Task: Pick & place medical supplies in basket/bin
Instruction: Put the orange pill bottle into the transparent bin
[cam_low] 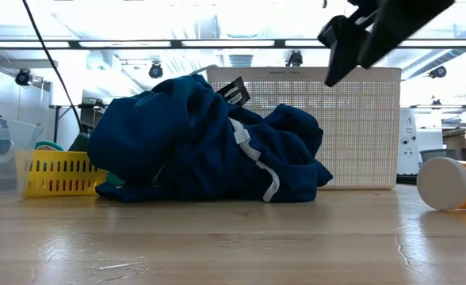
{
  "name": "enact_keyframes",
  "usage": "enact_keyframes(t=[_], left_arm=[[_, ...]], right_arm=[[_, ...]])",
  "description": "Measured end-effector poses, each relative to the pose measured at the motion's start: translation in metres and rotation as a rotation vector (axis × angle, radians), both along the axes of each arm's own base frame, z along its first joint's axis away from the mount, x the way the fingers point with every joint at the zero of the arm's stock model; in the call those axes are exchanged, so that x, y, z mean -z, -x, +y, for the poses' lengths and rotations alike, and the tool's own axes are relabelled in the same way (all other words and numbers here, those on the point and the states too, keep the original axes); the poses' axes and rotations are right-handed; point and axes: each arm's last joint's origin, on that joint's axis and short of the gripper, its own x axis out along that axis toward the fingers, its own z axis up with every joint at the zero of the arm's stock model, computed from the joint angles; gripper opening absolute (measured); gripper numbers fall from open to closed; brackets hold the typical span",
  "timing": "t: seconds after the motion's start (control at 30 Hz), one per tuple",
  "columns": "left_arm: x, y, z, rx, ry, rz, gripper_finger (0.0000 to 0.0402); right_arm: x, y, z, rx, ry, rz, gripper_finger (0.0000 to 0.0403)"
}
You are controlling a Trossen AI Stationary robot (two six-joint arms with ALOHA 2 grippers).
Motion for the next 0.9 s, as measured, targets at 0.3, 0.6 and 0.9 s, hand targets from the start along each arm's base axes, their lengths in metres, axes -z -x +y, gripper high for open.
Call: enact_keyframes(t=[0.3,0.6,0.9], left_arm=[[0.0,0.0,0.0,0.0,-0.001,0.001,0.029],[0.0,0.0,0.0,0.0,-0.001,0.002,0.029],[0.0,0.0,0.0,0.0,-0.001,0.002,0.029]], right_arm=[[0.023,-0.004,0.024,0.115,0.02,0.267,0.0324],[0.047,-0.002,0.037,0.09,0.029,0.354,0.0324],[0.067,0.007,0.034,0.099,0.042,0.376,0.0325]])
